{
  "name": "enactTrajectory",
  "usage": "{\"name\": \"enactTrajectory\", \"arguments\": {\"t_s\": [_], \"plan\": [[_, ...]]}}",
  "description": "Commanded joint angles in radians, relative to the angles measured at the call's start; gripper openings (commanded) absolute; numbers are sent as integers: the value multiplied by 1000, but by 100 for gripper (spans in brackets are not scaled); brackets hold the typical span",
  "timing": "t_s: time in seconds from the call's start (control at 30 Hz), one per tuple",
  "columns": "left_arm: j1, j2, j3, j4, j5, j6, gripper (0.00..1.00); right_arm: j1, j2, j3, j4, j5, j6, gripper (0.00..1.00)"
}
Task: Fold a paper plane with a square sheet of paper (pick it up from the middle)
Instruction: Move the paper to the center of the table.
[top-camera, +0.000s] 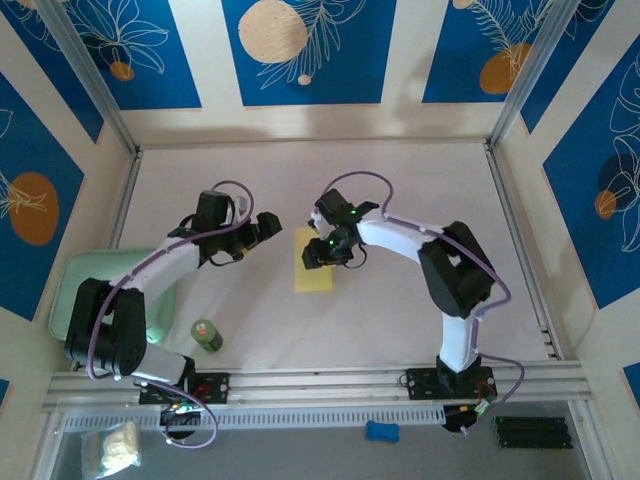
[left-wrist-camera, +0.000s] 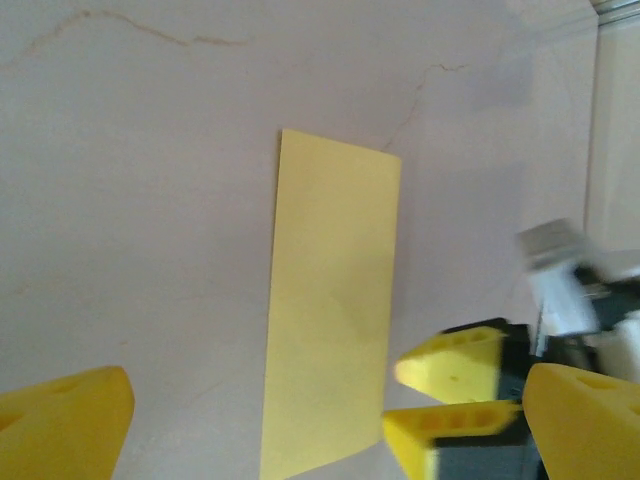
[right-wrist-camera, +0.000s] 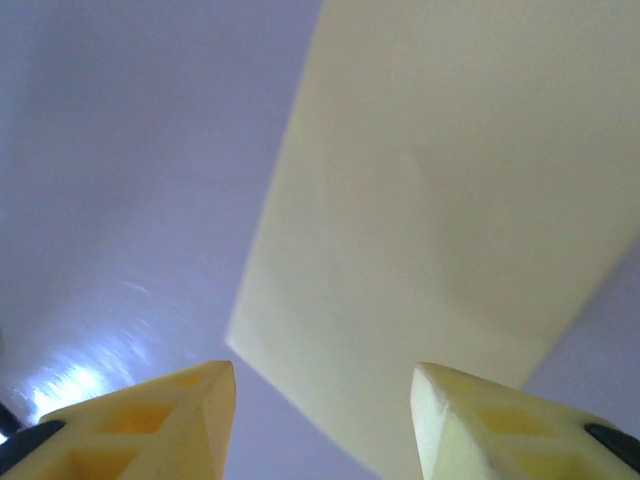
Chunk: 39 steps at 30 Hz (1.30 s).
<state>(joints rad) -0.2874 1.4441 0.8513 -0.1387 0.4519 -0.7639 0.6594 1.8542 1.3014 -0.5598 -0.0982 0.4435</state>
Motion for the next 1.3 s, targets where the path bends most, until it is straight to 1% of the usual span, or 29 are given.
{"name": "enactTrajectory", "arguments": {"t_s": [0.0, 0.1, 0.2, 0.23, 0.33, 0.4, 0.47, 0.63, 0.73, 0.87, 1.0, 1.1, 1.17, 1.27], "plan": [[-16, -8, -49, 97, 69, -74, 99, -15, -111, -63, 110, 74, 257, 50], [-46, -13, -75, 126, 66, -107, 99, -20, -149, -132, 176, 52, 372, 48], [-92, -8, -81, 103, 40, -130, 100, -23, -138, -151, 187, 59, 422, 44], [-106, -7, -86, 98, 29, -141, 100, -27, -125, -152, 193, 53, 430, 42], [-142, -7, -116, 128, 2, -177, 96, -40, -75, -145, 215, 23, 445, 35], [-153, -3, -135, 153, -13, -197, 94, -45, -45, -135, 231, 6, 446, 33], [-158, 12, -137, 160, 0, -213, 92, -47, -21, -121, 229, 4, 442, 33], [-186, 44, -130, 146, 4, -240, 82, -53, 37, -112, 219, -2, 436, 33], [-202, 71, -120, 120, 10, -248, 76, -62, 62, -132, 238, -31, 439, 33], [-222, 97, -106, 91, 17, -248, 69, -69, 74, -158, 240, -28, 439, 32], [-236, 122, -88, 31, 22, -215, 54, -75, 91, -162, 215, -17, 432, 32], [-244, 134, -71, -16, 19, -179, 46, -78, 103, -153, 198, -15, 417, 30], [-250, 138, -66, -32, 12, -167, 44, -81, 109, -145, 192, -19, 406, 27], [-263, 146, -58, -46, -4, -160, 43, -84, 116, -138, 180, -13, 394, 25]]}}
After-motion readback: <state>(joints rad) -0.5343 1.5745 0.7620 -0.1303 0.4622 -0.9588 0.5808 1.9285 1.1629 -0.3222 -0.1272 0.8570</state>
